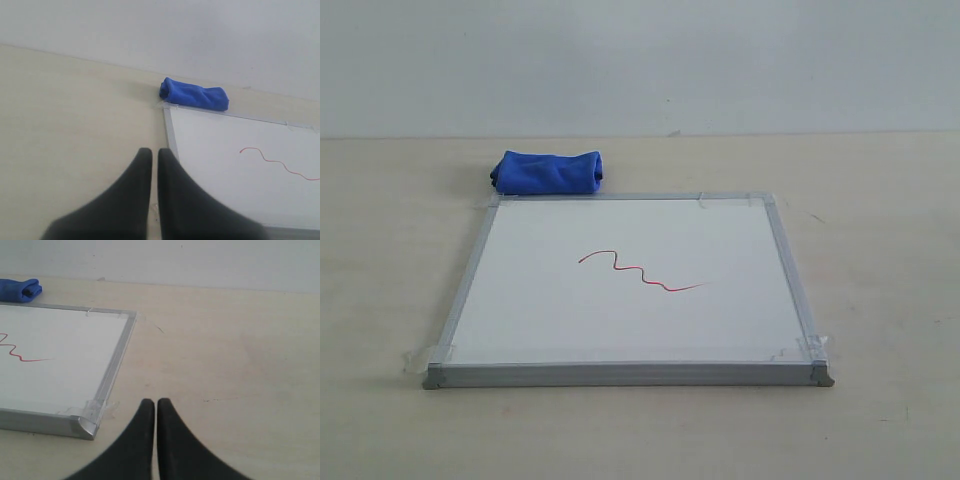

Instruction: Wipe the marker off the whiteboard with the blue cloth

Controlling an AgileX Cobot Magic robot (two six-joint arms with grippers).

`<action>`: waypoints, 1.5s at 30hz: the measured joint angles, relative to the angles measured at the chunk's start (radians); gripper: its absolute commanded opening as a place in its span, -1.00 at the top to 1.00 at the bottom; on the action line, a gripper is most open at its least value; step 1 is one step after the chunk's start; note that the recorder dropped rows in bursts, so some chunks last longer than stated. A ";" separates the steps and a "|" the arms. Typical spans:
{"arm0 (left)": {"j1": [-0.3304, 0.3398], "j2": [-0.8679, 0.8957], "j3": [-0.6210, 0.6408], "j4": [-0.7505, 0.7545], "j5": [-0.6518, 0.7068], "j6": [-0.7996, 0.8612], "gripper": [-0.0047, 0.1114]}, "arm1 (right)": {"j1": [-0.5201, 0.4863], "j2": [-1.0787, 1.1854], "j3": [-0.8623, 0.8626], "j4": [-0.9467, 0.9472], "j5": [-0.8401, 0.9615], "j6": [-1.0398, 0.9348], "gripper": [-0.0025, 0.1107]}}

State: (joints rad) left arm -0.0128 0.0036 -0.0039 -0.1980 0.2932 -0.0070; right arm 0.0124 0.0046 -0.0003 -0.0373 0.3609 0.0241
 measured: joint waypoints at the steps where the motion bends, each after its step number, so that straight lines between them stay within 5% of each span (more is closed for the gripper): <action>1: 0.000 0.000 0.000 0.000 0.000 0.000 0.84 | 0.000 0.000 0.000 0.002 0.000 0.002 0.96; 4: 0.000 0.000 0.000 0.011 -0.017 0.007 0.84 | 0.000 0.000 0.000 0.002 0.000 0.002 0.96; 9: 0.000 0.000 -0.026 0.033 -0.232 0.091 0.84 | 0.000 0.000 0.000 0.002 0.000 0.002 0.96; 17: 0.000 0.296 -0.425 0.040 -0.230 0.286 0.84 | 0.000 0.000 0.000 0.002 0.000 0.002 0.96; 23: 0.000 0.456 -0.579 0.040 -0.350 0.282 0.84 | 0.000 0.000 0.000 0.002 0.000 0.002 0.96; 38: 0.000 0.490 -0.610 0.040 -0.488 0.229 0.84 | 0.000 0.000 0.000 0.002 0.000 0.002 0.96; 45: 0.000 0.723 -0.641 0.053 -0.563 0.229 0.84 | 0.000 0.000 0.000 0.002 0.000 0.002 0.96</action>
State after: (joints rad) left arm -0.0128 0.7261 -0.6448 -0.1447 -0.2693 0.2220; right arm 0.0124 0.0046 -0.0003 -0.0351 0.3609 0.0259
